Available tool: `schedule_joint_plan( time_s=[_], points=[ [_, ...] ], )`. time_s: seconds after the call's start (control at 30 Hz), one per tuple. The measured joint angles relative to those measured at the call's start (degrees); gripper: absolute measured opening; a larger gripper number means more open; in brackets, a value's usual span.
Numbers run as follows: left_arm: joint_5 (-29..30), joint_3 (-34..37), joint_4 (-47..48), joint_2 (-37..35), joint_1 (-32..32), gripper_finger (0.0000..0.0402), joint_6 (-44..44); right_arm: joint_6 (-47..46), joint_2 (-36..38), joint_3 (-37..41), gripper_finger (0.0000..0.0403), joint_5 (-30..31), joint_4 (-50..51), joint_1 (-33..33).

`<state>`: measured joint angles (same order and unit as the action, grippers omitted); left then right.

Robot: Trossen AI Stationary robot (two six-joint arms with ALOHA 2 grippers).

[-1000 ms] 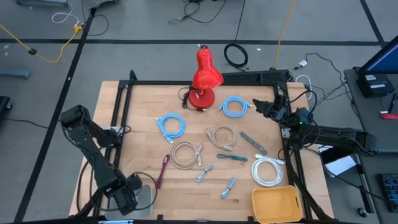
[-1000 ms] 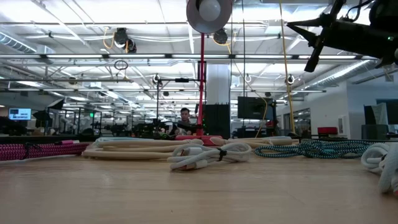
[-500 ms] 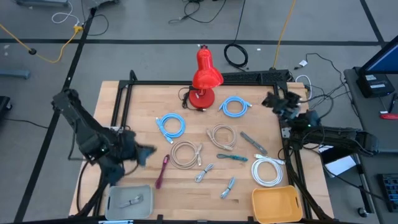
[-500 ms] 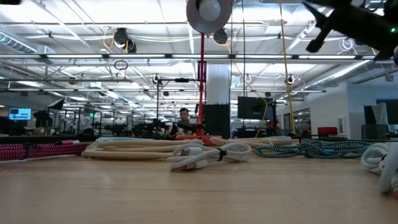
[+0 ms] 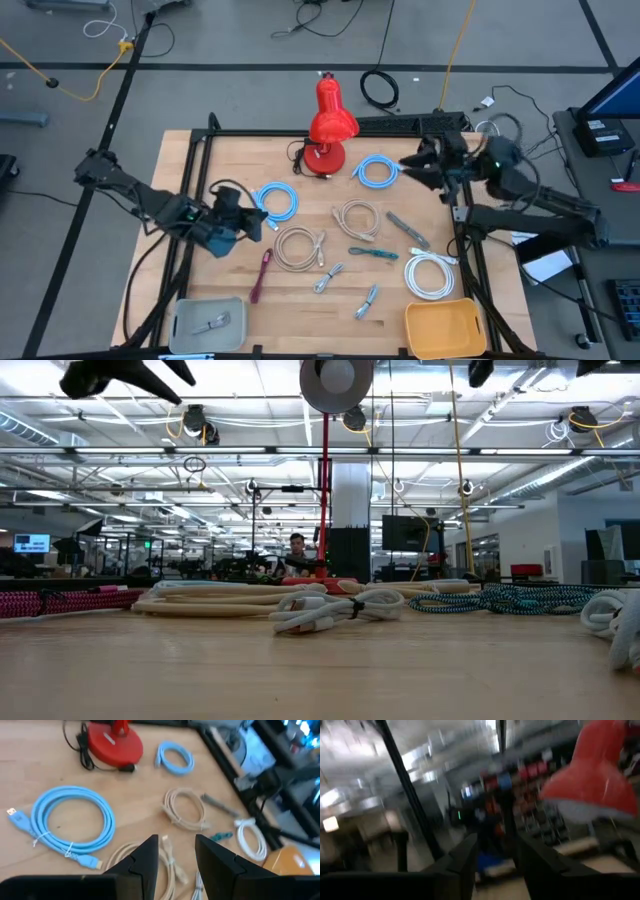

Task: Pick & Place USB Port
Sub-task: Put the top blue HDMI cable into the yellow bin

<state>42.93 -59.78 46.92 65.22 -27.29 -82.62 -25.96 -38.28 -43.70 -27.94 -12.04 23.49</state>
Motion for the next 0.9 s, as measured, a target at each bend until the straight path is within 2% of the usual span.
schedule_joint_plan(
  time_s=[0.1,0.17,0.27,0.37,0.43,0.63,0.83,0.9],
  points=[
    [-2.1,0.0,-2.4,1.0,1.2,0.0131,3.2,10.2,-2.0,-5.9,0.0177,0.9,20.8,0.0],
    [-2.1,0.0,-4.1,1.7,1.7,0.0131,4.8,16.2,-3.2,-7.5,0.0192,7.5,30.0,0.0],
    [-2.4,0.0,-4.6,3.2,2.1,0.0131,5.9,21.5,-5.9,-7.1,0.0203,20.6,36.8,0.0],
    [-3.2,0.0,-4.9,4.7,2.6,0.0131,5.8,23.4,-10.2,-5.8,0.0205,30.8,38.1,0.1],
    [-4.2,0.0,-5.5,5.7,3.1,0.0131,6.0,24.9,-14.0,-5.3,0.0205,33.6,37.2,0.1],
    [-7.6,0.0,-10.3,8.6,3.9,0.0131,8.1,29.5,-26.2,-4.9,0.0205,38.4,32.4,0.2],
    [-9.8,0.0,-16.0,11.2,3.4,0.0131,9.1,30.4,-36.7,-4.8,0.0206,38.8,28.6,1.5],
    [-9.9,0.0,-17.7,12.0,3.1,0.0131,9.4,30.3,-39.1,-4.8,0.0206,41.1,28.6,2.5]
  ],
)
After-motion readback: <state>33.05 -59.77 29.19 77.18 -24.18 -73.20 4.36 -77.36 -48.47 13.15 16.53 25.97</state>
